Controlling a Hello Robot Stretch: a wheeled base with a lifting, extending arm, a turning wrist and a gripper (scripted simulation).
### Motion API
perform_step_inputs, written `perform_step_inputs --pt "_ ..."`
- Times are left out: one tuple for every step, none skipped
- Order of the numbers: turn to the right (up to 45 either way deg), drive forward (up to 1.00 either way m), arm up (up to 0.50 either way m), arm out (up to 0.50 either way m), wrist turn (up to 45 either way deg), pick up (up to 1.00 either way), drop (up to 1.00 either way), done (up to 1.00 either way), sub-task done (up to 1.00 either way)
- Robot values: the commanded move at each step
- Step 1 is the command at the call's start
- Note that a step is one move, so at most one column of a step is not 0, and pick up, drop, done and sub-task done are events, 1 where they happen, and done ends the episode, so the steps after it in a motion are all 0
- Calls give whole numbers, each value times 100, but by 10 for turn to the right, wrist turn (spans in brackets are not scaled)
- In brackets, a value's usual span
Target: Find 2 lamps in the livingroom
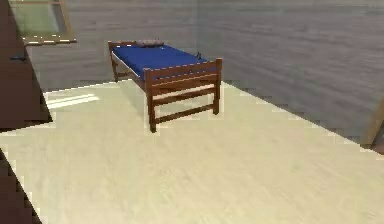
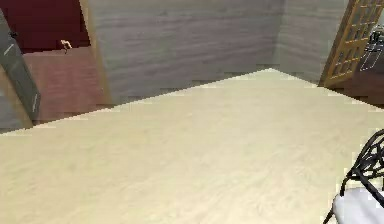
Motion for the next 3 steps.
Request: perform_step_inputs --pt "-210 0 0 0 0 0 0 0 0" --pt "0 100 0 0 0 0 0 0 0" --pt "-360 0 0 0 0 0 0 0 0"
